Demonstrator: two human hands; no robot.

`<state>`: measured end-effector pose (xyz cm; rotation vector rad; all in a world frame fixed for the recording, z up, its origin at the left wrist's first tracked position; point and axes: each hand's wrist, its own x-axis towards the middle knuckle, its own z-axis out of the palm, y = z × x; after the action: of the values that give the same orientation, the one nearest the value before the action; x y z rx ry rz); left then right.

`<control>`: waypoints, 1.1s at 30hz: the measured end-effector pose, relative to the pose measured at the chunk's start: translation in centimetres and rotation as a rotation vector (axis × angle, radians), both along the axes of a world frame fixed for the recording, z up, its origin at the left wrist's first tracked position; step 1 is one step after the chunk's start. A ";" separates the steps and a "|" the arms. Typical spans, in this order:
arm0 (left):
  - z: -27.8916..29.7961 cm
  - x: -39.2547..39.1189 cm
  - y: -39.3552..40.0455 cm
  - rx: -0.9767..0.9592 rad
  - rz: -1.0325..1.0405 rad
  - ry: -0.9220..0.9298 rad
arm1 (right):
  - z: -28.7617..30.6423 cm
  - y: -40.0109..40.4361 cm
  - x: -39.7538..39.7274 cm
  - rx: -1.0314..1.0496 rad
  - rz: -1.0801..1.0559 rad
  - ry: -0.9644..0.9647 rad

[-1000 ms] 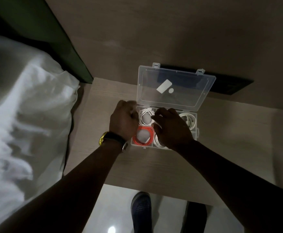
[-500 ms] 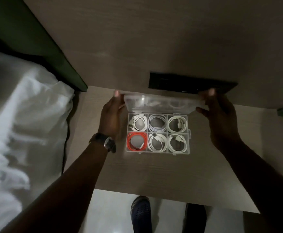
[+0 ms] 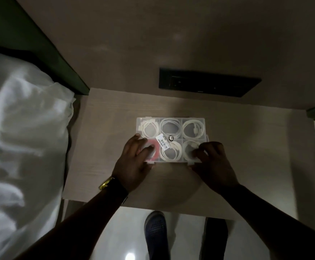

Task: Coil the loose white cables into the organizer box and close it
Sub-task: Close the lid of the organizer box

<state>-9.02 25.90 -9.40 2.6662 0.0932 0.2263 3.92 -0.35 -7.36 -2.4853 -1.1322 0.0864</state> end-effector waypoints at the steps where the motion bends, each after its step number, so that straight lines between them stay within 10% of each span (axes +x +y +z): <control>1: 0.0 0.0 0.0 0.041 -0.003 0.006 | -0.2 0.1 0.0 0.003 0.007 -0.031; 12: 2.4 1.7 0.5 0.004 0.014 0.026 | -0.6 0.3 -0.1 0.083 -0.134 0.072; 17: 1.8 1.5 -0.2 -0.806 0.802 0.239 | 0.3 0.4 -0.1 0.418 -0.657 0.586; 21: 2.3 4.2 -3.0 -1.193 0.897 0.172 | 0.5 -1.0 1.6 0.681 -0.895 0.869; 33: 2.7 12.7 -4.9 -0.959 0.880 0.175 | 1.2 -1.6 8.0 0.950 -1.248 1.110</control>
<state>3.66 20.96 -6.75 1.5391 1.1196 0.1522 11.94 -1.93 -6.18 -1.4096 0.7286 0.3740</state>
